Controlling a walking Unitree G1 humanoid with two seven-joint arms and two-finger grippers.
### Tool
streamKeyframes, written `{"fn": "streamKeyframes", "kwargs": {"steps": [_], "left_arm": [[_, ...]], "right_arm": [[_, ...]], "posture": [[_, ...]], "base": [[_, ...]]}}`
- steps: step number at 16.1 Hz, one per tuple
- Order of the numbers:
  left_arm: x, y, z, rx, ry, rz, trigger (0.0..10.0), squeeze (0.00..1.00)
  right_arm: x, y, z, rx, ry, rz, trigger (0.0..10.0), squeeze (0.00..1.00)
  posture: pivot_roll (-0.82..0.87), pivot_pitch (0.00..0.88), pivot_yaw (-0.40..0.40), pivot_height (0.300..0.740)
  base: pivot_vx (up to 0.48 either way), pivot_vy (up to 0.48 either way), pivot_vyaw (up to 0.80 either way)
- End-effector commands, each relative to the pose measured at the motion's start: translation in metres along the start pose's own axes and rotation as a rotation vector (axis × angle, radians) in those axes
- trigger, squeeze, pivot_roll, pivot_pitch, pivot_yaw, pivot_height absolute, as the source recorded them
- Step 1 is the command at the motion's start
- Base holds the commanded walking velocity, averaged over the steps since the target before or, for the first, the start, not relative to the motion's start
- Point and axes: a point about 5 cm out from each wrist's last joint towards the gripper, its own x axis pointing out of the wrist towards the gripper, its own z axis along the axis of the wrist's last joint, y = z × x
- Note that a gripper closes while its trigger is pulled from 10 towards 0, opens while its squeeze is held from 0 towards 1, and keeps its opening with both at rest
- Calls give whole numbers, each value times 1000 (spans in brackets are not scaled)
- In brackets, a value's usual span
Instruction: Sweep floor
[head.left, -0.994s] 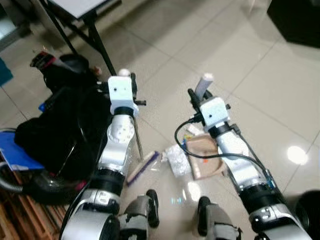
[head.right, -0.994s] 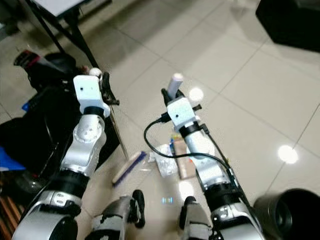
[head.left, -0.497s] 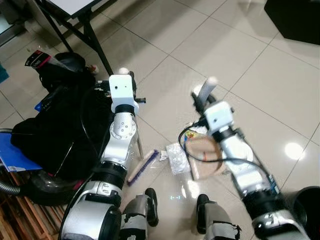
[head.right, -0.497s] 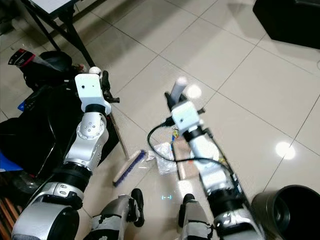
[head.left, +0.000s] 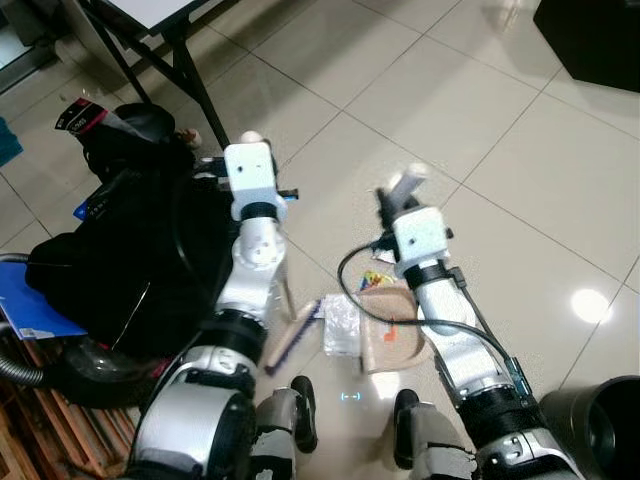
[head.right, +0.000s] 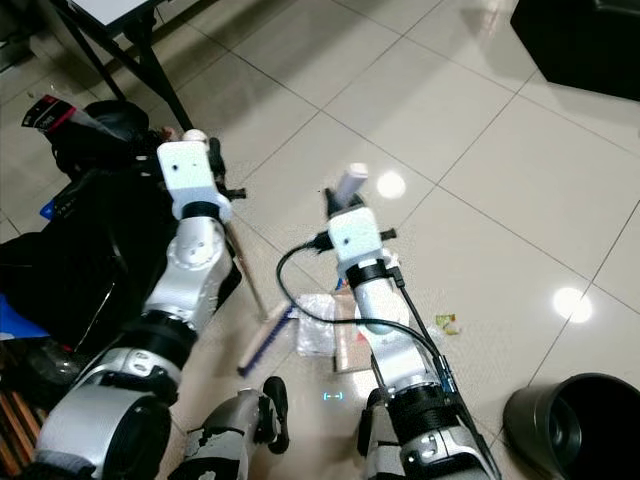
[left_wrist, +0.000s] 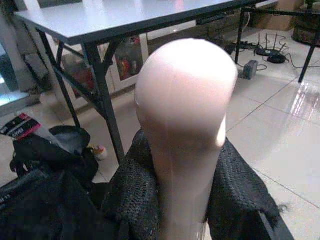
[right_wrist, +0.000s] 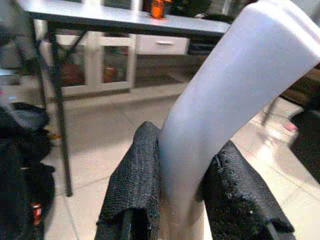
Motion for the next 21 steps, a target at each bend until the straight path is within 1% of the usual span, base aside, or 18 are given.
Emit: {"fn": "streamKeyframes", "kwargs": {"steps": [1, 4, 6, 7, 9, 11, 13, 15, 16, 17, 18, 19, 20, 21], "left_arm": [[2, 3, -2, -33, 22, 64, 10000, 0], [6, -1, 3, -84, 26, 80, 10000, 0], [10, -12, 13, -161, 25, 57, 10000, 0], [10, -22, 17, -199, 34, 22, 10000, 0], [8, -30, 18, -226, 52, -5, 10000, 0], [6, -35, 21, -230, 32, -26, 10000, 0], [7, -35, 21, -239, 35, -21, 10000, 0], [11, -36, 22, -259, 53, -31, 10000, 0], [16, -34, 25, -282, 66, -39, 10000, 0], [19, -32, 28, -275, 61, -43, 10000, 0], [25, -25, 36, -276, 34, -53, 10000, 0], [34, -18, 48, -278, 0, -66, 10000, 0], [43, -13, 61, -299, -30, -101, 10000, 0], [47, -9, 69, -302, -40, -120, 10000, 0]], "right_arm": [[-3, 2, -7, 11, 63, -31, 10000, 0], [0, 2, -7, 43, 80, -70, 10000, 0], [4, 2, -7, 46, 87, -76, 10000, 0], [6, 0, -7, 50, 92, -83, 10000, 0], [9, -4, -8, 51, 100, -93, 10000, 0], [10, -6, -10, 52, 105, -97, 10000, 0], [10, -8, -11, 76, 114, -104, 10000, 0], [13, -11, -11, 123, 120, -120, 10000, 0], [14, -15, -10, 179, 125, -148, 10000, 0], [14, -17, -11, 213, 131, -171, 10000, 0], [11, -23, -13, 262, 138, -208, 10000, 0], [9, -30, -15, 272, 142, -229, 10000, 0], [7, -35, -16, 270, 140, -245, 10000, 0], [7, -39, -16, 267, 137, -255, 10000, 0]], "posture": [[85, 317, 103, 740], [80, 298, 105, 740], [79, 284, 103, 740], [82, 269, 101, 740], [88, 261, 98, 740], [89, 255, 99, 740], [72, 222, 89, 740], [53, 205, 74, 740], [50, 191, 71, 740], [47, 171, 71, 740], [45, 137, 71, 740], [42, 115, 75, 740], [36, 96, 81, 740], [26, 74, 88, 740]], "base": [[0, 0, 0], [0, 0, 0], [0, 0, 0], [0, 0, 0], [0, 0, 0], [0, 0, 0], [0, 0, 0], [0, 0, 0], [0, 0, 0], [0, 0, 0], [0, 0, 0], [0, 0, 0], [0, 0, 0], [0, 0, 0]]}}
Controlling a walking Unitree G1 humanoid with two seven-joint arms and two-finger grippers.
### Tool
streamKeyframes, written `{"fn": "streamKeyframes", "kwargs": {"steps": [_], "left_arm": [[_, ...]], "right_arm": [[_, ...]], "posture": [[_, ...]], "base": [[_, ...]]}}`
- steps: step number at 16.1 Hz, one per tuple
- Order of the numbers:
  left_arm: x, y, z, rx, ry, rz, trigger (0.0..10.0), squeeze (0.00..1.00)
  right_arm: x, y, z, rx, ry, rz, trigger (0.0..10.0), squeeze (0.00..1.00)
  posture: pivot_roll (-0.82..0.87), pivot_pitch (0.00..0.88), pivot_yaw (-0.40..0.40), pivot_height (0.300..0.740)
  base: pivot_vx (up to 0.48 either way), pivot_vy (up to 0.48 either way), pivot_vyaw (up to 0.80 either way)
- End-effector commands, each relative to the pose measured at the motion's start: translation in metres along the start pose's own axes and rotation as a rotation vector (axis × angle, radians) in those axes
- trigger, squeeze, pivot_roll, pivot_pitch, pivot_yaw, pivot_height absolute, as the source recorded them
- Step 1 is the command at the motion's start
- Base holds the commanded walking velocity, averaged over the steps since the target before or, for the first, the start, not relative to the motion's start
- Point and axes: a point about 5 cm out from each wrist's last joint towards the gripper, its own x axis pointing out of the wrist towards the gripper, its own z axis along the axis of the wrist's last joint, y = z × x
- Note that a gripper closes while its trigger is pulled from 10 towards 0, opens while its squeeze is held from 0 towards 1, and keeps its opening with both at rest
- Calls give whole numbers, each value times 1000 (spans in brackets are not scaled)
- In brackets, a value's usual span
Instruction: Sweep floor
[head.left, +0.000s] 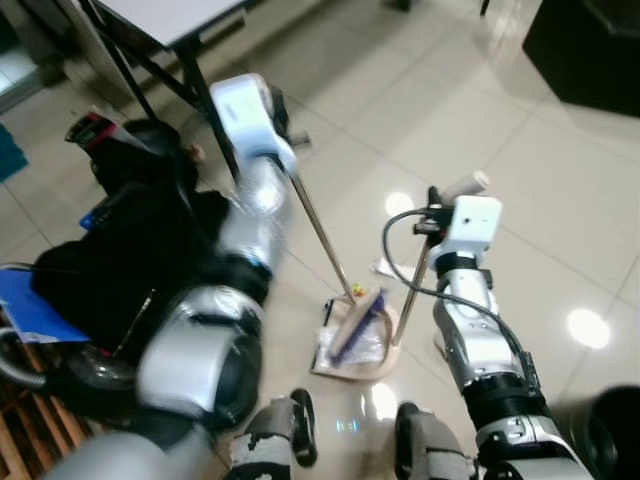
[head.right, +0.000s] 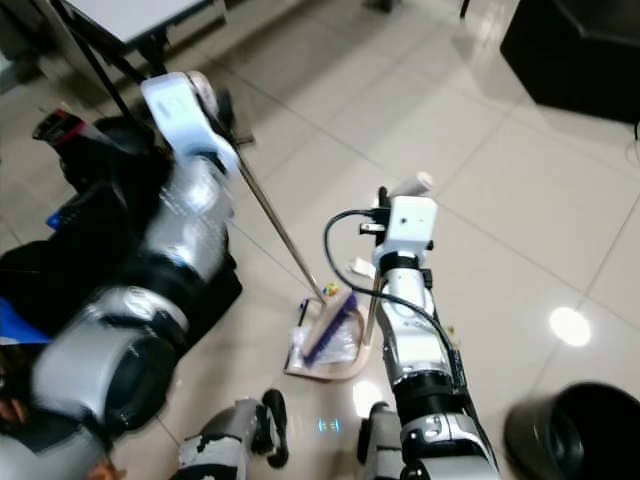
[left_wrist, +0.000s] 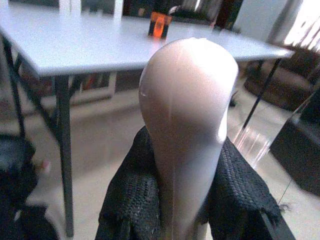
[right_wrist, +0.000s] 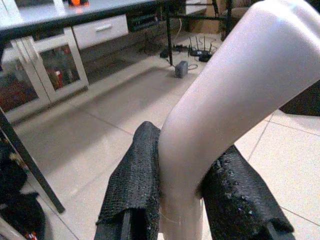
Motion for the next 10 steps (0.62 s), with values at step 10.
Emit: {"fn": "streamKeyframes", "kwargs": {"steps": [10], "left_arm": [[24, 54, 76, 270, -98, -113, 10000, 0]], "right_arm": [[5, -25, 24, -12, -32, -1, 10000, 0]], "posture": [[38, 29, 67, 740]], "base": [[0, 0, 0]]}}
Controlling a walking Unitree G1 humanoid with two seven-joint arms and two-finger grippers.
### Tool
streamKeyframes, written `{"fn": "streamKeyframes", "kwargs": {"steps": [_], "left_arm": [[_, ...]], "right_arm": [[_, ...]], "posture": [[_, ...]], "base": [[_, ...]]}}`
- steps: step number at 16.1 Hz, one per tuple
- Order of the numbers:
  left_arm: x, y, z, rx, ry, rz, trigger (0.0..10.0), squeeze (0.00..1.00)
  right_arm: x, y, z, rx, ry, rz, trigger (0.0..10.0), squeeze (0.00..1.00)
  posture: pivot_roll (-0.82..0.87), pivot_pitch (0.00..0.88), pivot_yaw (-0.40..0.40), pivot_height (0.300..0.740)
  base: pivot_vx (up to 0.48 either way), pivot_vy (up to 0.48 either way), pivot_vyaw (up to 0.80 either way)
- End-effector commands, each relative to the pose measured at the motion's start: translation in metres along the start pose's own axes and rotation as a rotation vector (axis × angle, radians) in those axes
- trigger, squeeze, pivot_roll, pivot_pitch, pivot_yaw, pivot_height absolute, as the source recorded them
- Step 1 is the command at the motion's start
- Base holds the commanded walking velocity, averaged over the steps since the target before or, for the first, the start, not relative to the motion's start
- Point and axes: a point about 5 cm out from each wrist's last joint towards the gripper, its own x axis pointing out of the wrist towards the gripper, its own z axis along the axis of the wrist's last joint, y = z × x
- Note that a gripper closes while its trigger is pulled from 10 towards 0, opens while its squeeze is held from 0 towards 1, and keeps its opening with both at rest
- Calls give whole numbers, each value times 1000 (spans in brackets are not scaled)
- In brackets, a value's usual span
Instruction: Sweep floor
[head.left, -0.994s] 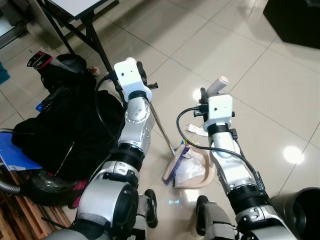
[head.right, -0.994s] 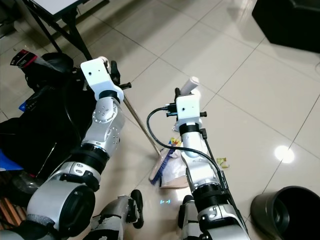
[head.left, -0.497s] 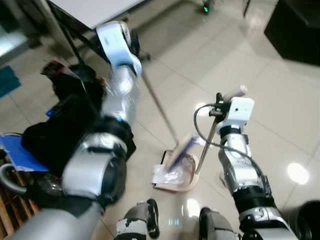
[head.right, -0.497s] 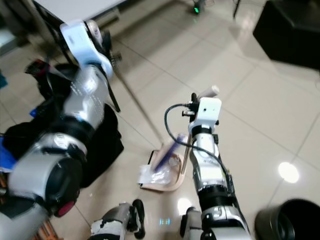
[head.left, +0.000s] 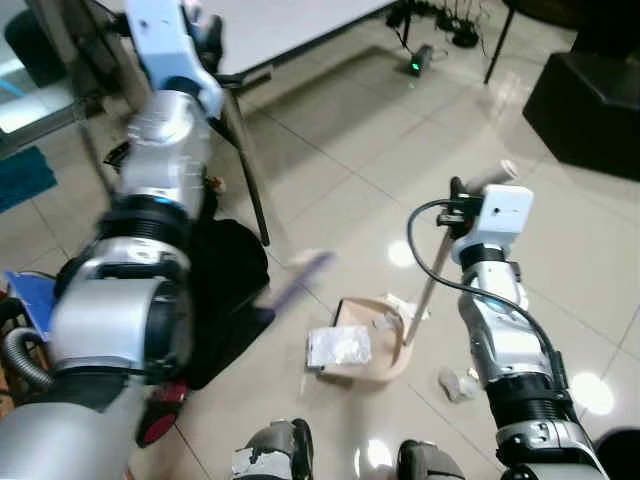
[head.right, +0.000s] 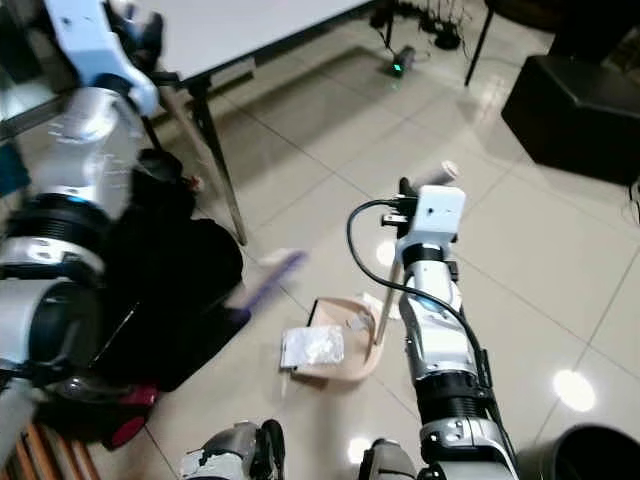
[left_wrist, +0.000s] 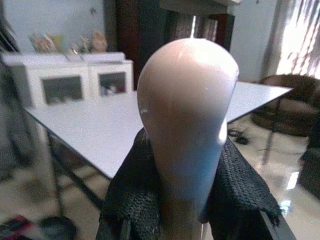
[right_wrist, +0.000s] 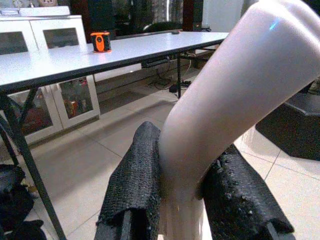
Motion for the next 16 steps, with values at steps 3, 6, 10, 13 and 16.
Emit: {"fn": "streamKeyframes", "kwargs": {"steps": [3, 6, 10, 13, 16], "left_arm": [[-19, 12, -23, 105, 39, -91, 10000, 0], [-40, 20, -46, 152, 66, -98, 10000, 0], [-79, 9, -74, 152, 101, -182, 10000, 0], [-112, -8, -96, 137, 163, -222, 10000, 0], [-133, -28, -103, 153, 185, -286, 10000, 0]], "right_arm": [[-10, -19, 16, 30, 13, -72, 10000, 0], [-21, -32, 29, 51, 10, -134, 10000, 0], [-33, -36, 61, 41, -11, -115, 10000, 0], [-37, -31, 92, 11, -63, -65, 10000, 0], [-35, -33, 101, -2, -51, -63, 10000, 0]], "posture": [[20, 9, 79, 740], [-18, 3, 93, 740], [-67, 0, 116, 740], [-77, 0, 103, 740], [-69, 0, 93, 740]], "base": [[0, 0, 0], [0, 0, 0], [0, 0, 0], [0, 0, 0], [0, 0, 0]]}}
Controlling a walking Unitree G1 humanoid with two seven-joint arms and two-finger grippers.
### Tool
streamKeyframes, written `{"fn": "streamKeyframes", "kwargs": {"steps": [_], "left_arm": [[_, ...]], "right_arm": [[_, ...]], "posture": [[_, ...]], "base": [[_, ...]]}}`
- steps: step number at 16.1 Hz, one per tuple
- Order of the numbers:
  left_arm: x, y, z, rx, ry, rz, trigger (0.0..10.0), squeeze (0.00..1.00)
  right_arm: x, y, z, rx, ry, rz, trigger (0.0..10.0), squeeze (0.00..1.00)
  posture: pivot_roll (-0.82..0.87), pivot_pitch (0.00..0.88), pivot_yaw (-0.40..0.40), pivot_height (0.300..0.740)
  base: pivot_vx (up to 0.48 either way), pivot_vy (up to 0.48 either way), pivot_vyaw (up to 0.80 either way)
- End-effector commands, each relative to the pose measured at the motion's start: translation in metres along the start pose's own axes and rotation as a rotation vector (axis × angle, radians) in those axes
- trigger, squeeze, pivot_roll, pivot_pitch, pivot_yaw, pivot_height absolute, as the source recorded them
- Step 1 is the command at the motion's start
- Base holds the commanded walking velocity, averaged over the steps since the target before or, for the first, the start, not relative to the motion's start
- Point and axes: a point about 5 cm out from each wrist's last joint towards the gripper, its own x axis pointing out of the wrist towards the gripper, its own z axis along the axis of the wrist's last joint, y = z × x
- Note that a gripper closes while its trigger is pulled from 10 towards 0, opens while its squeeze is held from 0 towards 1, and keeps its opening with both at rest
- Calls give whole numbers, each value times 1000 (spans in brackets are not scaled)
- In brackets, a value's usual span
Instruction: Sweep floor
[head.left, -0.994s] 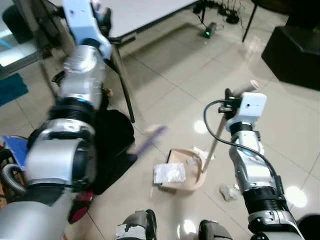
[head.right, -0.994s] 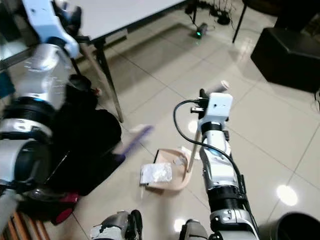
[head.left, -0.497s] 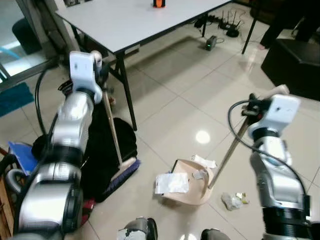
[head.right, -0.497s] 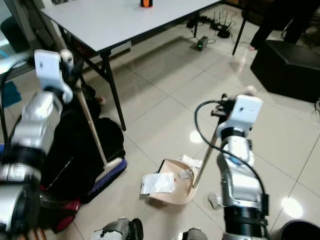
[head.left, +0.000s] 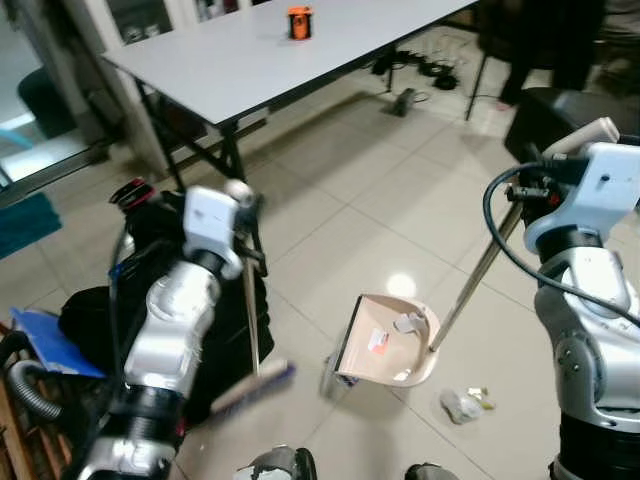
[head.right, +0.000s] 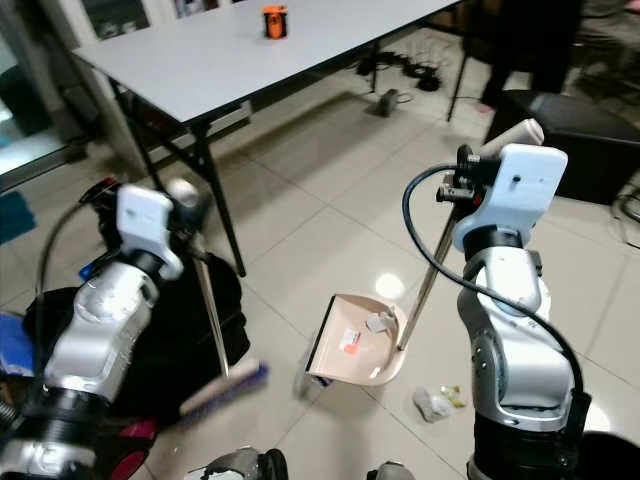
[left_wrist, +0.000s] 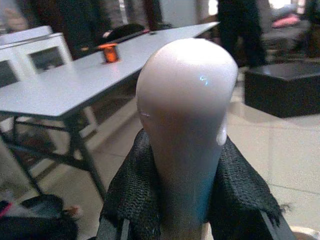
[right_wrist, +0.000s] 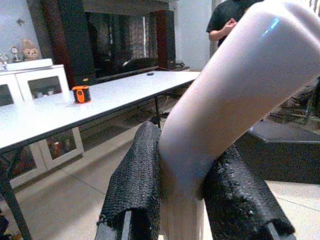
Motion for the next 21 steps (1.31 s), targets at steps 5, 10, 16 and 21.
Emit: {"fn": "streamKeyframes", "kwargs": {"steps": [5, 10, 16, 21], "left_arm": [[-13, -18, 17, -18, -18, -44, 10000, 0], [-20, -21, 18, -14, -2, -34, 10000, 0], [-21, -12, 24, -17, -7, 9, 10000, 0], [-20, -20, 22, -21, 3, -19, 10000, 0]], "right_arm": [[-7, 4, 21, 13, 7, -22, 10000, 0], [-10, 11, 32, 56, 5, -17, 10000, 0], [-11, 2, 32, 115, 10, -64, 10000, 0], [-6, 3, 52, 63, -56, -48, 10000, 0]], "posture": [[-60, 24, 85, 740], [-66, 47, 75, 740], [-53, 49, 81, 740], [-80, 41, 97, 740]], "base": [[0, 0, -110], [0, 0, -719], [0, 0, 0], [0, 0, 0]]}}
